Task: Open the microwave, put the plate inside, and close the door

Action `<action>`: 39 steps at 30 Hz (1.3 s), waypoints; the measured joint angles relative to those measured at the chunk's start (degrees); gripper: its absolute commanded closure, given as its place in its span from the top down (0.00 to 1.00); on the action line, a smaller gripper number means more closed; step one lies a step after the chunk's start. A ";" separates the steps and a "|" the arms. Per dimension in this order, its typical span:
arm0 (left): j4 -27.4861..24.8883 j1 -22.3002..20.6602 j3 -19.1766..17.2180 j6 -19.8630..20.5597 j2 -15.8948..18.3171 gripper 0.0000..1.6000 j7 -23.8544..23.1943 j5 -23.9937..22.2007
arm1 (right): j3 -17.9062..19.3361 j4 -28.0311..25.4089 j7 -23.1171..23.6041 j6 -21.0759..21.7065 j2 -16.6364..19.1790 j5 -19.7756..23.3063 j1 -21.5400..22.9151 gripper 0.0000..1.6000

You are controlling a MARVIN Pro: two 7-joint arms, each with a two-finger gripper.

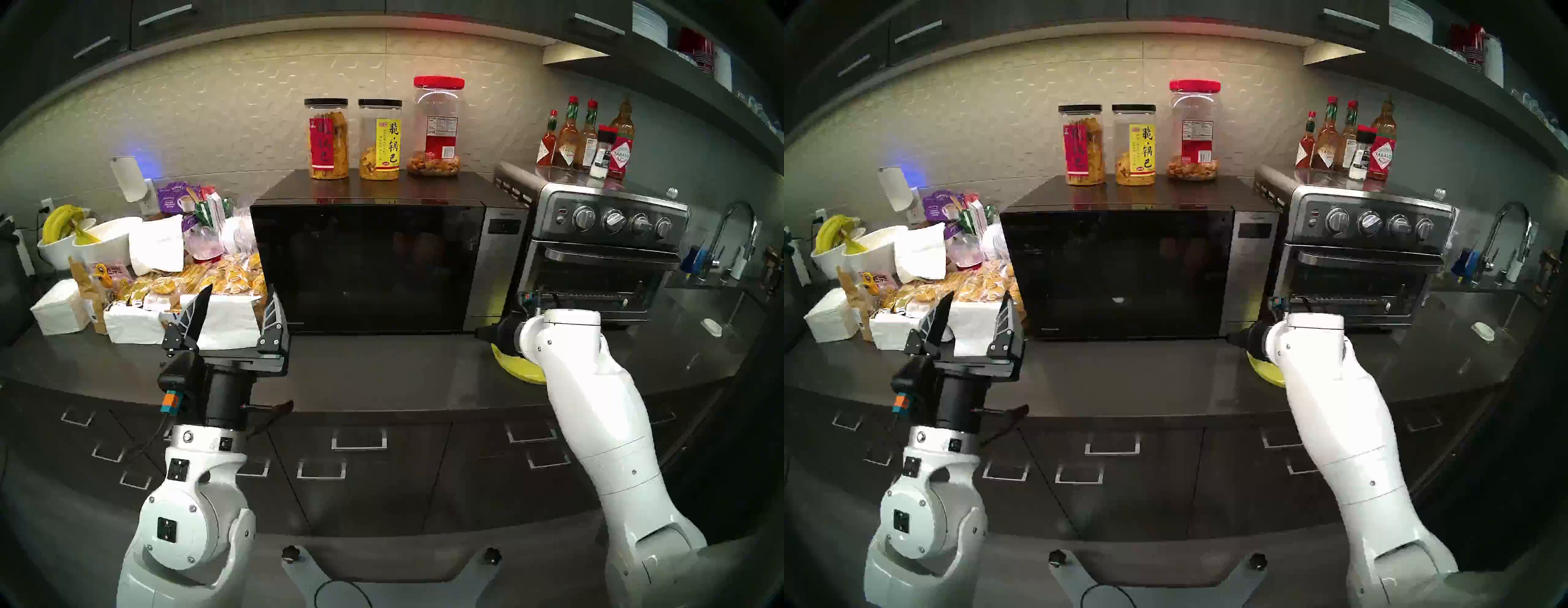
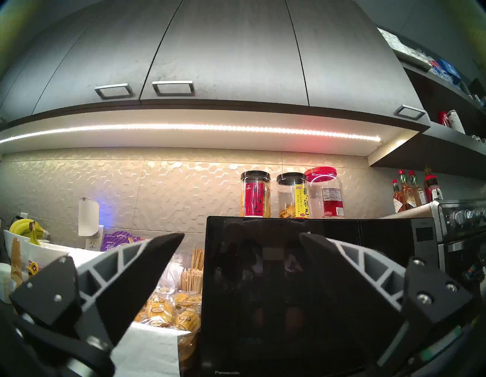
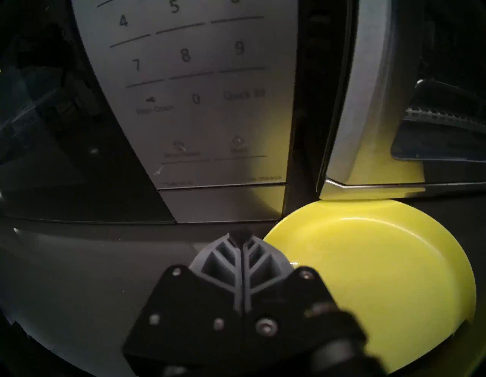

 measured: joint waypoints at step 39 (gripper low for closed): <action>0.00 0.00 0.00 0.00 0.00 1.00 0.00 0.00 | 3.42 7.30 -1.49 0.09 -0.03 9.67 5.01 0.00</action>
